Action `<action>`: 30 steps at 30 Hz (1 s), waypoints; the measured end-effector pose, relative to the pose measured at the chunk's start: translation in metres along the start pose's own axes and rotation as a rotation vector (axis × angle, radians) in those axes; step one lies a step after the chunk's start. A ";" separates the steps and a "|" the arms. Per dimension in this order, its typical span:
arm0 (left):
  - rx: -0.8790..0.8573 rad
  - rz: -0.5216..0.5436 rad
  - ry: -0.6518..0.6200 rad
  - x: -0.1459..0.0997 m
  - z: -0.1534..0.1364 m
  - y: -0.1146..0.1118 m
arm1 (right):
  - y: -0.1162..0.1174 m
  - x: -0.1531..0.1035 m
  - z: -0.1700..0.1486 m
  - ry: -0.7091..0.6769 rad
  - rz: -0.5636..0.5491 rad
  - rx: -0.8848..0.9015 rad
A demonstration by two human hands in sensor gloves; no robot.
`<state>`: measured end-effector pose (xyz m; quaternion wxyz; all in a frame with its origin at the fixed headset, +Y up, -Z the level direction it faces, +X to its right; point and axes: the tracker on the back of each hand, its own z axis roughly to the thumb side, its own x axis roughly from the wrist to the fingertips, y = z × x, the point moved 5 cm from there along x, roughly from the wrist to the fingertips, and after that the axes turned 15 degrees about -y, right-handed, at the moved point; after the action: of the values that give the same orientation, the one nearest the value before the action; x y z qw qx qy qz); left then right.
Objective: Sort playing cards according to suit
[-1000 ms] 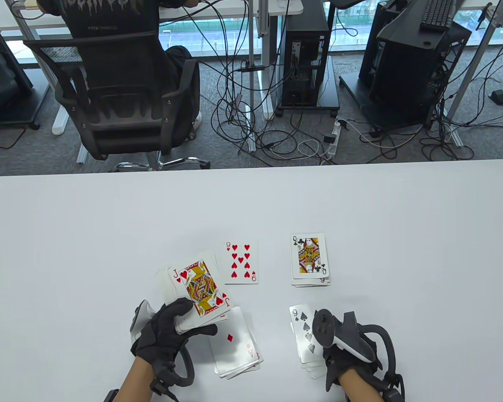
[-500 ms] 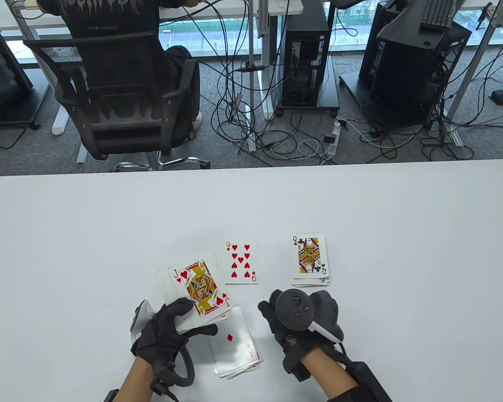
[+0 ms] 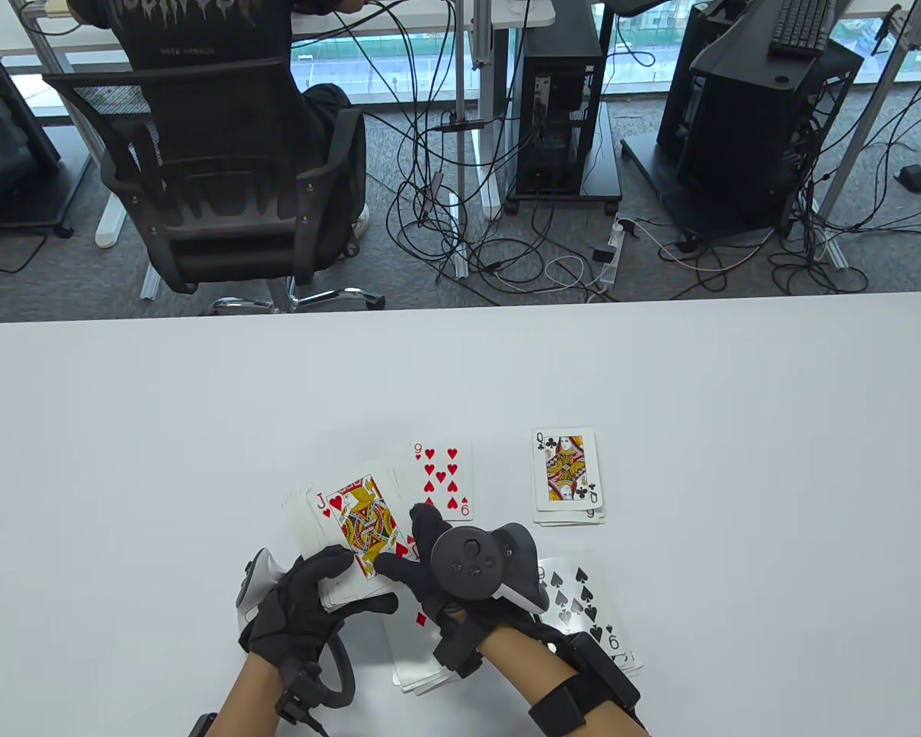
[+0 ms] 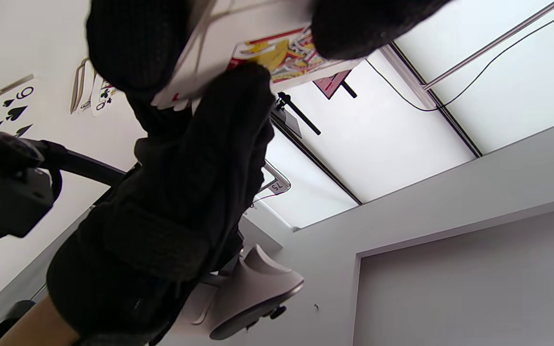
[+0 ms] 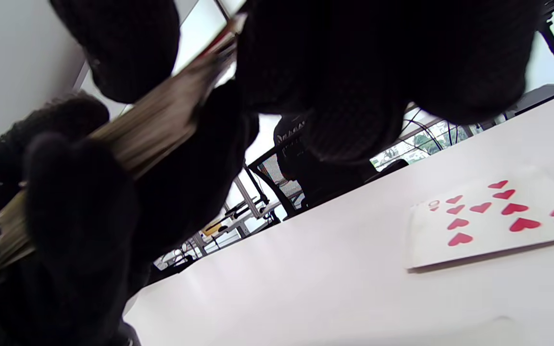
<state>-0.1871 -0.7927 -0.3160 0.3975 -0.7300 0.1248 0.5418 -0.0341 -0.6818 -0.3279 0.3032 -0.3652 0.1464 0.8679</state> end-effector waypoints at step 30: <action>-0.029 0.059 -0.014 -0.001 0.003 0.003 | -0.014 0.020 -0.153 0.577 -0.173 0.318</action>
<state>-0.1918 -0.7927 -0.3171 0.3717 -0.7279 0.1358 0.5600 0.0471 -0.7359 -0.4481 0.3750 -0.5549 0.3284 0.6660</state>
